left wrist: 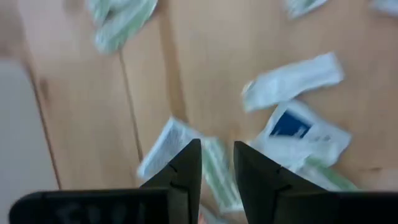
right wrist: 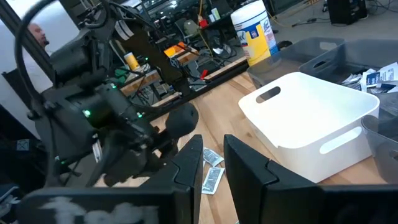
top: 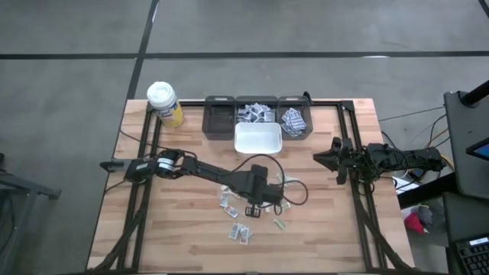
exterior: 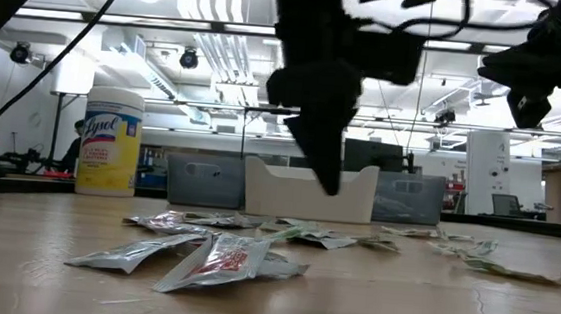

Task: Pick & Place First Aid Supplies
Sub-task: Put the bottom alcohol pad into the middle black bin

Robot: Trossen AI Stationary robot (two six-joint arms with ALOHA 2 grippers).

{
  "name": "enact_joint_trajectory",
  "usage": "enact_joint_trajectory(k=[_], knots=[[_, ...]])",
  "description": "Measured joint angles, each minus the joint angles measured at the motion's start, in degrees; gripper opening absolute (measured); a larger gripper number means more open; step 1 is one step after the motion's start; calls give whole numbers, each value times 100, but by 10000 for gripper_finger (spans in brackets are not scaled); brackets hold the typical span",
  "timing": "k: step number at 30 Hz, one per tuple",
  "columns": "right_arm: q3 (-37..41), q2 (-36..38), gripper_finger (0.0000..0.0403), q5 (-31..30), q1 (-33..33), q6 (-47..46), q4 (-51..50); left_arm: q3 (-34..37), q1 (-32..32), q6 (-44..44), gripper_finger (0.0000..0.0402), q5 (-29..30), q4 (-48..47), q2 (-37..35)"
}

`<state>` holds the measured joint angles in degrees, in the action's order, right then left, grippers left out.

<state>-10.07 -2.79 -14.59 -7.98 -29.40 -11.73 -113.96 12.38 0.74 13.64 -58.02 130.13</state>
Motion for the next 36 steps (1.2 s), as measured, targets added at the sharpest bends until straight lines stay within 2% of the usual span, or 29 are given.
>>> enact_joint_trajectory(k=[4,9,31,36], knots=[[0,0,63,0,-1,-1,0,20,-1,-637,90,-653,401,0],[0,0,63,0,-1,-1,0,90,9,-845,90,-877,463,43],[0,0,63,0,-1,-1,0,649,-9,-461,89,-1036,986,109],[0,1,63,0,1,1,0,852,-15,-329,66,-1184,1082,76]])
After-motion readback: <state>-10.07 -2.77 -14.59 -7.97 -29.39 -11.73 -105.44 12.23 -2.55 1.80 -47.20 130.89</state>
